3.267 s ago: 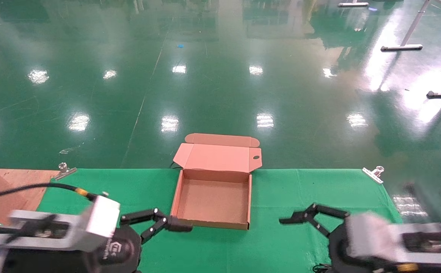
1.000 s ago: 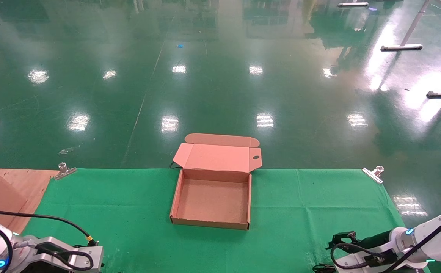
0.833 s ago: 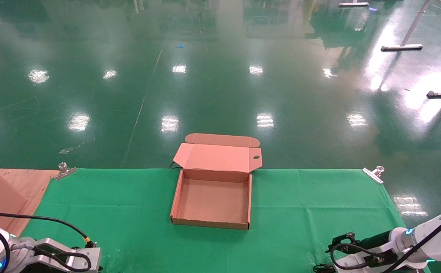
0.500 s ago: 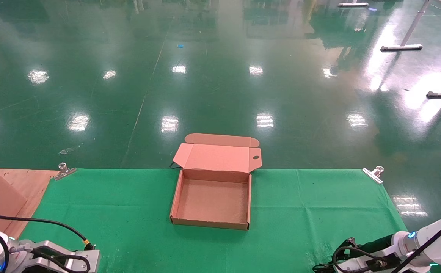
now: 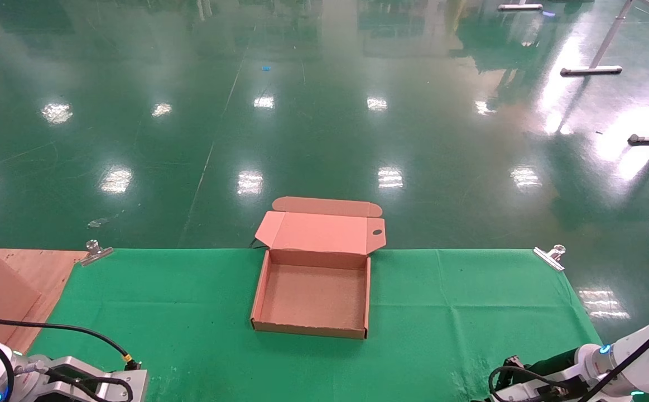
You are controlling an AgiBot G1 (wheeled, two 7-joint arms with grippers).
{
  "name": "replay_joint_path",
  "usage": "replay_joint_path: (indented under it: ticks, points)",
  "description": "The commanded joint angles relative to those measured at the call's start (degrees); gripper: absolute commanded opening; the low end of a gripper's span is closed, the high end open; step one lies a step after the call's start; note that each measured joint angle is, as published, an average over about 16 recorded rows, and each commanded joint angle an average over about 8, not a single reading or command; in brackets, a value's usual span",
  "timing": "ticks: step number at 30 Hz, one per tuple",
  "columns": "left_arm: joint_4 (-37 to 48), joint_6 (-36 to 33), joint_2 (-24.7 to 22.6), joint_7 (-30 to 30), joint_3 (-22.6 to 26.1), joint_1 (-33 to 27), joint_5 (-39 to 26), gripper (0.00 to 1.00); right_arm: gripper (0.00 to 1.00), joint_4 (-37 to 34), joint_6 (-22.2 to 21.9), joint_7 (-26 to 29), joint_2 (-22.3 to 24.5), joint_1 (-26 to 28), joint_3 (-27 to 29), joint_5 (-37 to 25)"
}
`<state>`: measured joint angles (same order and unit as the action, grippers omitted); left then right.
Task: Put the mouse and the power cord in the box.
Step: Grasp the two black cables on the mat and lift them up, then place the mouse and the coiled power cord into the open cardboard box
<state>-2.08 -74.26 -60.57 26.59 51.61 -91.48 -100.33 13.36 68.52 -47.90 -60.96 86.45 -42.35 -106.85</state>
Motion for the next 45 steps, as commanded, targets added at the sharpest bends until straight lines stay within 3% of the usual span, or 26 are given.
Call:
replay_joint_path:
  ticks: [1,15,22,28,35,39,45]
  points:
    - [0.1,-0.11,-0.01,0.14,0.06,-0.11,-0.09,0.0,0.0,-0.32,0.02,-0.2,-0.16,-0.03,-0.01,0.02]
    - [-5.39,-6.85,0.03,-0.82,-0.52,-11.34,0.63,0.0,0.0,4.62,10.96,1.11,5.97,8.29,5.2,7.97]
    - [-10.3,-6.29,-3.13,-3.73,-1.17,-16.9,1.17,0.0,0.0,9.7,13.38,6.45,4.34,13.36,6.78,10.31]
    - [-10.34,0.13,-7.7,-2.98,-2.66,-19.39,2.65,0.0,0.0,10.82,8.89,11.39,-3.15,17.13,6.86,9.98]
    - [-5.96,17.34,-13.51,0.53,-3.79,-18.83,2.95,0.0,0.0,4.9,1.21,12.05,-13.11,20.62,6.11,8.34]
    - [-4.01,23.31,-15.25,1.97,-4.5,-17.69,3.72,0.0,0.0,1.16,-1.54,10.38,-15.72,21.44,5.95,8.37]
    - [-2.72,25.88,-15.98,3.91,-5.8,-16.38,5.72,0.0,0.0,-1.51,-5.29,8.44,-16.69,21.16,5.84,9.58]
